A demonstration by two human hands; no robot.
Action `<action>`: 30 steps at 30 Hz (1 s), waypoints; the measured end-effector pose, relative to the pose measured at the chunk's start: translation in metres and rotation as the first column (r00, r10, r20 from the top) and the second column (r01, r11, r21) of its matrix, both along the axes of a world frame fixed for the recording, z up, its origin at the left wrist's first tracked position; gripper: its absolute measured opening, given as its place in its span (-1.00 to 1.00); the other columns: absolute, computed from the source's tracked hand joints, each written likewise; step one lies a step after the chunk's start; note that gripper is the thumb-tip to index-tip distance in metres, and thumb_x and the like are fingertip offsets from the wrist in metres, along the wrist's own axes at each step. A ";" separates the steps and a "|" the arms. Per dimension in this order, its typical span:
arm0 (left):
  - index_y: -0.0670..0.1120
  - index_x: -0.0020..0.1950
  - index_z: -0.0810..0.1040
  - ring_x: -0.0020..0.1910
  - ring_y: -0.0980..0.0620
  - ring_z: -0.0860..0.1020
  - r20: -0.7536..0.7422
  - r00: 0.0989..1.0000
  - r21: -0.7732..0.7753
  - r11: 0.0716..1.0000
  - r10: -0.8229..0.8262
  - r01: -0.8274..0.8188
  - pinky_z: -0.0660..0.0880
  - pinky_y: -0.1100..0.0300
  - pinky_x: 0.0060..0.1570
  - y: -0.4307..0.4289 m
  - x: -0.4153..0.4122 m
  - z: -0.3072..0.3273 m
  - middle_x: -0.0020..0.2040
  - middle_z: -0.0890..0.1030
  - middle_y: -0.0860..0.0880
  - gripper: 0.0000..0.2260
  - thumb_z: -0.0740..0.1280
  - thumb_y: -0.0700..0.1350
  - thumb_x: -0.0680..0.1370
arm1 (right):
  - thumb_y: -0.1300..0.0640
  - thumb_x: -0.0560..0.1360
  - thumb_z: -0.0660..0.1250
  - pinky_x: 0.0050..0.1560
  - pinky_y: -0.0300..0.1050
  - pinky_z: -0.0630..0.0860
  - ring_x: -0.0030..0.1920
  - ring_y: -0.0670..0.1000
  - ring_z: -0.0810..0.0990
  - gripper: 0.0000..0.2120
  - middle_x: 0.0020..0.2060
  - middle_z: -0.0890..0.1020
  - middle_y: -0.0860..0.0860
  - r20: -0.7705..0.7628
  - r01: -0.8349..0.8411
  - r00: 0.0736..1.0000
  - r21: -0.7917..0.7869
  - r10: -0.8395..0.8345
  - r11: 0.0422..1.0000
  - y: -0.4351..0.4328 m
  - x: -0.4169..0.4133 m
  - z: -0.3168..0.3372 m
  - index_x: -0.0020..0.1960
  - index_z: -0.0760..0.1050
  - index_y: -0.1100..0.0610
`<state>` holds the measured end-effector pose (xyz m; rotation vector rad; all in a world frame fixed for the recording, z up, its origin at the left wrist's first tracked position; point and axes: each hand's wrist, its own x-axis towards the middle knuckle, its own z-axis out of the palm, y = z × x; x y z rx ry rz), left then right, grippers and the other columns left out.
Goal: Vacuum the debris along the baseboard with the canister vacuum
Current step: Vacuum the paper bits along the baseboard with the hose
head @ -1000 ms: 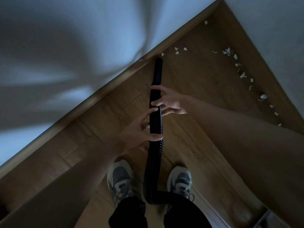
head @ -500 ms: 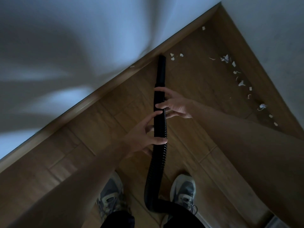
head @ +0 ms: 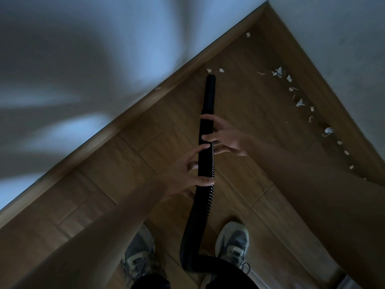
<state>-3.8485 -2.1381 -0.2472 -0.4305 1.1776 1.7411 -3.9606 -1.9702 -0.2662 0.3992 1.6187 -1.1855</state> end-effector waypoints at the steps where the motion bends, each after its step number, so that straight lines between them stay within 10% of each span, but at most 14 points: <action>1: 0.36 0.42 0.31 0.15 -0.02 0.62 -0.002 1.000 -0.002 1.000 -0.002 0.002 0.63 0.00 -0.24 0.000 -0.002 0.000 0.27 0.54 0.07 -0.25 0.51 -0.27 0.44 | 0.30 0.54 0.36 -0.14 -0.06 0.63 0.10 0.04 0.63 -0.38 0.23 0.49 -0.01 -0.007 0.002 1.000 0.002 -0.002 1.000 0.000 -0.002 0.000 0.45 0.30 -0.18; 21: 0.28 0.43 0.34 0.12 -0.07 0.65 -0.035 0.996 0.065 0.995 0.076 -0.074 0.62 -0.23 -0.06 -0.007 -0.017 0.012 0.28 0.55 -0.01 -0.25 0.49 -0.32 0.42 | 0.28 0.53 0.38 0.08 0.09 0.62 0.16 0.11 0.59 -0.40 0.13 0.54 0.00 0.018 -0.023 1.000 0.061 0.022 0.998 -0.012 -0.027 0.018 0.44 0.35 -0.18; 30: 0.29 0.44 0.34 0.13 -0.02 0.64 -0.043 0.998 0.080 0.996 0.051 -0.047 0.63 -0.21 -0.06 0.010 -0.028 0.006 0.25 0.56 0.02 -0.23 0.51 -0.27 0.38 | 0.29 0.54 0.37 -0.14 -0.05 0.62 0.06 0.05 0.63 -0.41 0.12 0.55 0.00 0.000 0.029 1.000 0.077 -0.030 0.997 0.009 -0.031 0.018 0.44 0.35 -0.16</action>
